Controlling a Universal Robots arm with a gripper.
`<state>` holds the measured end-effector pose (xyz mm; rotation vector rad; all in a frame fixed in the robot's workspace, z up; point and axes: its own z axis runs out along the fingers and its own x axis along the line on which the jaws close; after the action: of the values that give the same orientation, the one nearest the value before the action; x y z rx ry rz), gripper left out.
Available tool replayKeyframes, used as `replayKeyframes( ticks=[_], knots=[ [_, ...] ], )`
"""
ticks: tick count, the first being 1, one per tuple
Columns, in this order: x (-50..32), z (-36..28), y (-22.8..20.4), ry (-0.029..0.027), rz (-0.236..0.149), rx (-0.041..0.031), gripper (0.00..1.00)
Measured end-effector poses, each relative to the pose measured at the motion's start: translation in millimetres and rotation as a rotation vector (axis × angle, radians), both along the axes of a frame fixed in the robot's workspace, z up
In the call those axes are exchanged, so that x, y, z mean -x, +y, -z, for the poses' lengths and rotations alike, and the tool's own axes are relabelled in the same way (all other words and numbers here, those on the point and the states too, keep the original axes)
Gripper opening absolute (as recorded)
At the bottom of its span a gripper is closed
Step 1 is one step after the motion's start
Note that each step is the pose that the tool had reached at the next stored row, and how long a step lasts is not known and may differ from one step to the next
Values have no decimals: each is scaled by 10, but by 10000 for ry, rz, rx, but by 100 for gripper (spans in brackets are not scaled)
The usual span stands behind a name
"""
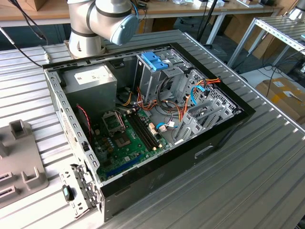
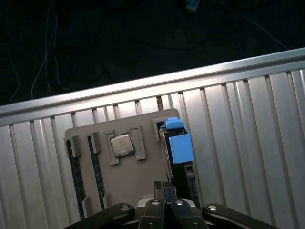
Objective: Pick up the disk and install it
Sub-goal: 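Pick up the disk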
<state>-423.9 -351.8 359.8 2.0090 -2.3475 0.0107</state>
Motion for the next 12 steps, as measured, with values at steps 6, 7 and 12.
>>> replayKeyframes(
  ticks=[6,7,12],
  knots=[
    [0,10,9,-17,-1025,-2,11],
    [0,10,9,-18,-1034,-1,11],
    [0,10,29,-19,-1034,-22,11]
  ],
)
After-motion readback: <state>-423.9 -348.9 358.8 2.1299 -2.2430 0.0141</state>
